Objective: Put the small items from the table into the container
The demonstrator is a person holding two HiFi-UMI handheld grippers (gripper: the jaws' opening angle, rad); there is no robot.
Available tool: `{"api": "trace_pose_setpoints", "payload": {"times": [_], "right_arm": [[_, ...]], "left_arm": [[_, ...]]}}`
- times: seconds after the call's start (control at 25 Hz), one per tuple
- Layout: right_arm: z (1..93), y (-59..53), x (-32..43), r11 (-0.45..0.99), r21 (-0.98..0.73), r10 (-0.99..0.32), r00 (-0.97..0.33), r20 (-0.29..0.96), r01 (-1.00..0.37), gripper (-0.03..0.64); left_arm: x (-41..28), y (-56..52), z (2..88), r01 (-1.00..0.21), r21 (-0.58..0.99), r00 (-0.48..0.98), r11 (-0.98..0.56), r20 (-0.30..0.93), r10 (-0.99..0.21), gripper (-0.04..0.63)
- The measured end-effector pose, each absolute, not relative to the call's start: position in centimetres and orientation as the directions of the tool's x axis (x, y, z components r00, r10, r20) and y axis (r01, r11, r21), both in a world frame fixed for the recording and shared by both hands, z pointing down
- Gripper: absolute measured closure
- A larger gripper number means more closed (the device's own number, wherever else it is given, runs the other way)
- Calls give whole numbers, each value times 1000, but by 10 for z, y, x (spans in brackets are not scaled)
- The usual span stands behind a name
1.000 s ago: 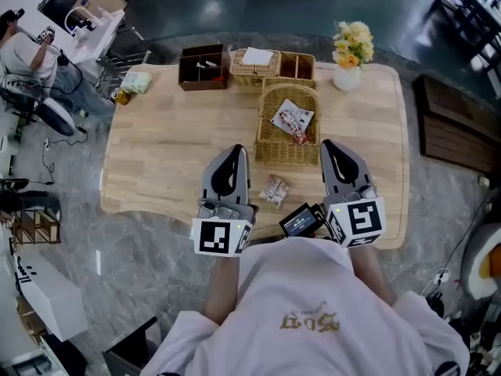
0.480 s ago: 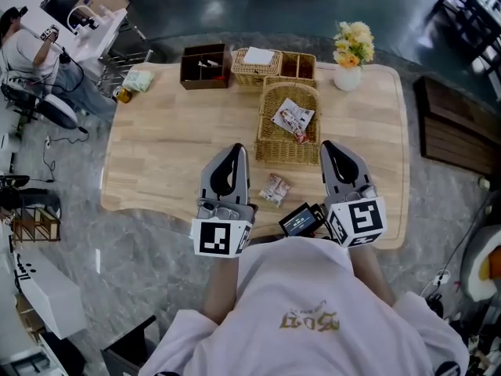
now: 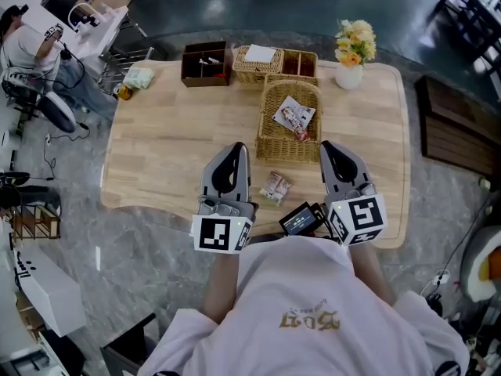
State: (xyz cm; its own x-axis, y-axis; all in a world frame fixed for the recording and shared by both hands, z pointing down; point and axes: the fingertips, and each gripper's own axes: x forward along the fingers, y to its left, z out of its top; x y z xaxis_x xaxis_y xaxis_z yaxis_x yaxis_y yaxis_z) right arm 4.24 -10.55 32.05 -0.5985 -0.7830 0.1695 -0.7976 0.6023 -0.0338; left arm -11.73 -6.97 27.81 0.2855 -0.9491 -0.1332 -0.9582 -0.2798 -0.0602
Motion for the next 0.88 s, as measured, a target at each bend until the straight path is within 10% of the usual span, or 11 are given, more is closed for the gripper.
{"api": "trace_pose_setpoints", "payload": {"times": [0.88], "right_arm": [[381, -103, 43, 628, -89, -723, -622, 302, -773, 595]], "left_arm": [[-127, -73, 350, -968, 19, 251, -251, 19, -968, 601]]}}
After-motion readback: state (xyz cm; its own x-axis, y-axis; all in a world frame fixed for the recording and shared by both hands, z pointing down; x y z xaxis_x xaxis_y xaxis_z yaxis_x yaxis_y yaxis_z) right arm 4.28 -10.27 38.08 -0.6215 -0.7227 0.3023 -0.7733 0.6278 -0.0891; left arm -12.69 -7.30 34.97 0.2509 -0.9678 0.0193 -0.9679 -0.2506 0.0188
